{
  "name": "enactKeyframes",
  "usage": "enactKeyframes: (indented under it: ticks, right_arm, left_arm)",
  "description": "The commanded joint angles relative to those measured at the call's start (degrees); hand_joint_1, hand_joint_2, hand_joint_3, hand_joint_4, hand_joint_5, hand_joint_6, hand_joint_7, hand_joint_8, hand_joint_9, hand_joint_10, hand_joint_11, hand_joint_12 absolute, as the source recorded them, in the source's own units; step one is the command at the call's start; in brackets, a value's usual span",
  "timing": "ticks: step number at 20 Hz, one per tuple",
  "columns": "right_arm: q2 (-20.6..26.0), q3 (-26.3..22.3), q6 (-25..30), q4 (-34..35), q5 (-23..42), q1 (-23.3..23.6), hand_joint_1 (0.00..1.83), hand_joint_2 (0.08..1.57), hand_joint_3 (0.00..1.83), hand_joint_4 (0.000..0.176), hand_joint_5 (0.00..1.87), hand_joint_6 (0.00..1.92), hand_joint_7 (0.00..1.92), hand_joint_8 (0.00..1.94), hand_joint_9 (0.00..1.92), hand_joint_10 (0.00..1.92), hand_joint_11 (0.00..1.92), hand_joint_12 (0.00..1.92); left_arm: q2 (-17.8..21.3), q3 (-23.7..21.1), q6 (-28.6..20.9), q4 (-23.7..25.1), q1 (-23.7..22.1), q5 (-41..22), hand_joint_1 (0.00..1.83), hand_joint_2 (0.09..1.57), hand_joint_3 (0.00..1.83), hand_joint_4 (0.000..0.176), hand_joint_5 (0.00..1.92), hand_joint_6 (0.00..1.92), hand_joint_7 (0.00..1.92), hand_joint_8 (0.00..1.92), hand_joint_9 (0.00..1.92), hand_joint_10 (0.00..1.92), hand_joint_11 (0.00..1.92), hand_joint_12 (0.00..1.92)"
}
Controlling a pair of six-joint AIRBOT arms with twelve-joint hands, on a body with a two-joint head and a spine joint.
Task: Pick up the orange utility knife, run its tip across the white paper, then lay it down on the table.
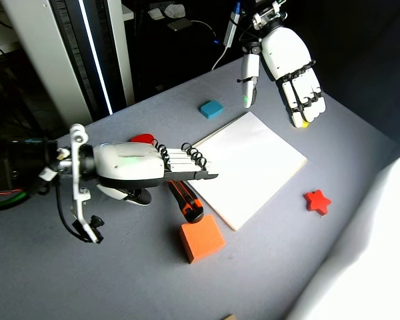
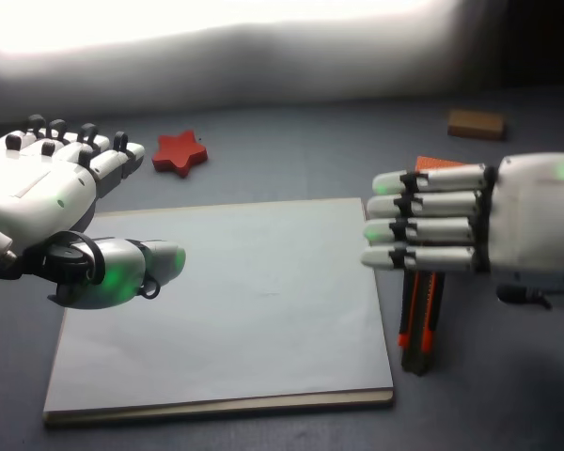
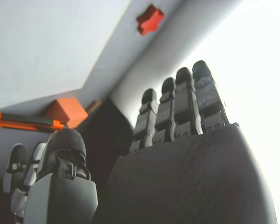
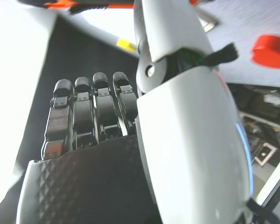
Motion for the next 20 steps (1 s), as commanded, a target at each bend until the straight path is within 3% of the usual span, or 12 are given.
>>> enactKeyframes:
  ticks: [1,3,4,7,10,15,17,19,20]
  right_arm:
    - [-0.27,0.56,1.68,0.73,2.02,1.44,1.1,1.0,0.0,0.0,0.0,0.0,0.0,0.0,0.0,0.0,0.0,0.0]
    - [-1.2,1.29,5.43,-3.31,-0.27,3.76,1.12,1.0,0.0,0.0,0.0,0.0,0.0,0.0,0.0,0.0,0.0,0.0]
    - [-1.81,1.28,11.8,-7.4,-3.88,5.2,1.12,1.0,0.0,0.0,0.0,0.0,0.0,0.0,0.0,0.0,0.0,0.0]
    - [-2.92,1.28,19.94,-12.93,-8.52,6.19,1.09,1.01,0.01,0.0,0.0,0.0,0.0,0.0,0.0,0.0,0.0,0.0]
    - [-3.89,1.27,23.94,-17.19,-11.31,6.59,1.08,1.02,0.01,0.0,0.0,0.0,0.0,0.0,0.0,0.0,0.0,0.0]
    - [-5.57,1.29,32.3,-25.97,-15.03,6.82,1.07,1.0,0.0,0.0,0.0,0.0,0.0,0.0,0.0,0.0,0.0,0.0]
    - [-6.34,1.84,32.83,-27.43,-15.65,6.9,1.05,1.01,0.0,0.0,0.0,0.0,0.0,0.0,0.0,0.0,0.0,0.0]
    - [-7.22,2.39,32.87,-28.26,-15.66,7.35,1.08,1.01,0.0,0.0,0.0,0.0,0.0,0.0,0.0,0.0,0.0,0.0]
    - [-7.6,2.42,32.88,-28.32,-15.8,7.47,1.07,1.01,0.0,0.0,0.0,0.0,0.0,0.0,0.0,0.0,0.0,0.0]
  left_arm:
    - [0.27,0.17,-0.16,3.66,-0.67,-2.53,0.02,1.21,0.0,0.063,0.0,0.0,0.03,0.0,0.04,0.0,0.0,0.16]
    - [0.27,0.25,-0.07,3.66,-0.61,-2.88,0.02,1.22,0.0,0.062,0.01,0.0,0.0,0.0,0.02,0.0,0.0,0.13]
    - [0.31,0.38,-0.05,3.66,-0.49,-3.48,0.01,1.22,0.0,0.063,0.01,0.0,0.01,0.0,0.03,0.0,0.0,0.14]
    - [0.35,0.81,0.14,3.66,-0.48,-4.03,0.04,1.21,0.0,0.053,0.04,0.01,0.04,0.01,0.06,0.01,0.0,0.3]
    - [0.41,0.77,0.15,3.8,-0.76,-4.34,0.02,1.21,0.0,0.051,0.02,0.0,0.03,0.0,0.09,0.01,0.0,0.43]
    - [0.4,0.26,0.88,3.84,-1.1,-4.46,0.01,1.22,0.0,0.06,0.02,0.0,0.03,0.0,0.07,0.0,0.0,0.32]
    - [0.41,0.25,0.89,3.84,-1.14,-4.46,0.06,1.22,0.0,0.059,0.03,0.0,0.07,0.01,0.1,0.01,0.0,0.3]
    - [0.4,0.2,0.89,3.76,-1.14,-4.46,0.06,1.22,0.0,0.057,0.03,0.01,0.09,0.0,0.1,0.01,0.0,0.42]
    - [0.41,0.19,0.89,3.3,-0.98,-4.46,0.05,1.22,0.0,0.059,0.03,0.0,0.08,0.0,0.08,0.0,0.0,0.3]
